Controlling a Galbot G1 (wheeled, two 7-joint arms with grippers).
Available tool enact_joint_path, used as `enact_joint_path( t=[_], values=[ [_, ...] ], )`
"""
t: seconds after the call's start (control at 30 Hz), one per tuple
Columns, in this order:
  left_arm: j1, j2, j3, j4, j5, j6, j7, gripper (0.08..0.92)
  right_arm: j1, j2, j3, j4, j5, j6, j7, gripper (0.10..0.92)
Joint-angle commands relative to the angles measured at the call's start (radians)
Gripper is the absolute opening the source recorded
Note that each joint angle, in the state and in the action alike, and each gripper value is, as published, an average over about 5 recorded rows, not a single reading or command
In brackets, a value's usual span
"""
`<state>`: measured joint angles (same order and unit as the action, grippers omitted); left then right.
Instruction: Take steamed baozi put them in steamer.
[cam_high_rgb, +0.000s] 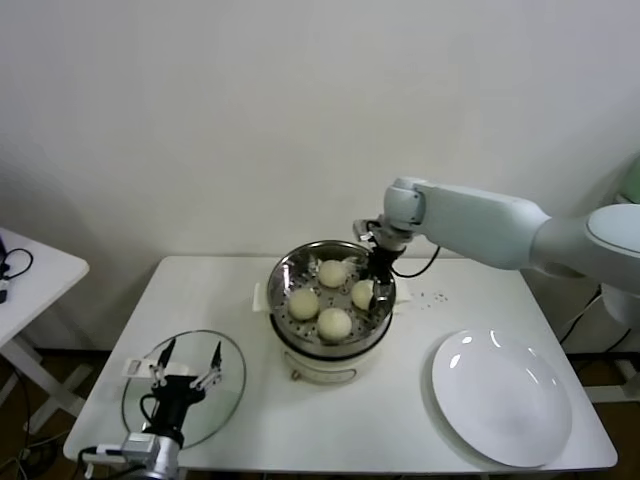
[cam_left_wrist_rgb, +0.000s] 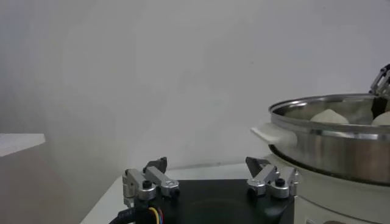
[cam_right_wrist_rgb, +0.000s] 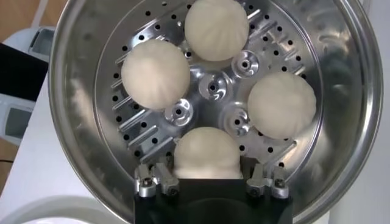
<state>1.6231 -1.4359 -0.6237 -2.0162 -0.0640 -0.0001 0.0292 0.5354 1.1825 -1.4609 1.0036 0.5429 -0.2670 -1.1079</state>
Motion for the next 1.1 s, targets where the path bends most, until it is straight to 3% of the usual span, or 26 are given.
enact_joint_path(
  t=[0.03, 0.2, 0.57, 1.1],
  values=[
    [-0.001, -0.001, 0.001, -0.001, 0.002, 0.000, 0.000, 0.823, -0.005, 0.005, 0.010, -0.007, -0.003, 0.001, -0.003, 0.767],
    [0.000, -0.002, 0.002, -0.003, 0.004, 0.000, 0.000, 0.823, 0.013, -0.009, 0.013, 0.008, 0.001, 0.005, -0.015, 0.819],
    [0.002, -0.001, 0.004, -0.011, 0.007, 0.001, 0.000, 0.823, 0.093, -0.172, 0.077, 0.150, 0.040, 0.059, -0.013, 0.823],
    [0.009, -0.005, 0.011, -0.043, 0.024, 0.007, -0.006, 0.823, -0.121, -0.577, 0.410, 0.429, 0.013, 0.115, 0.351, 0.823]
  ],
)
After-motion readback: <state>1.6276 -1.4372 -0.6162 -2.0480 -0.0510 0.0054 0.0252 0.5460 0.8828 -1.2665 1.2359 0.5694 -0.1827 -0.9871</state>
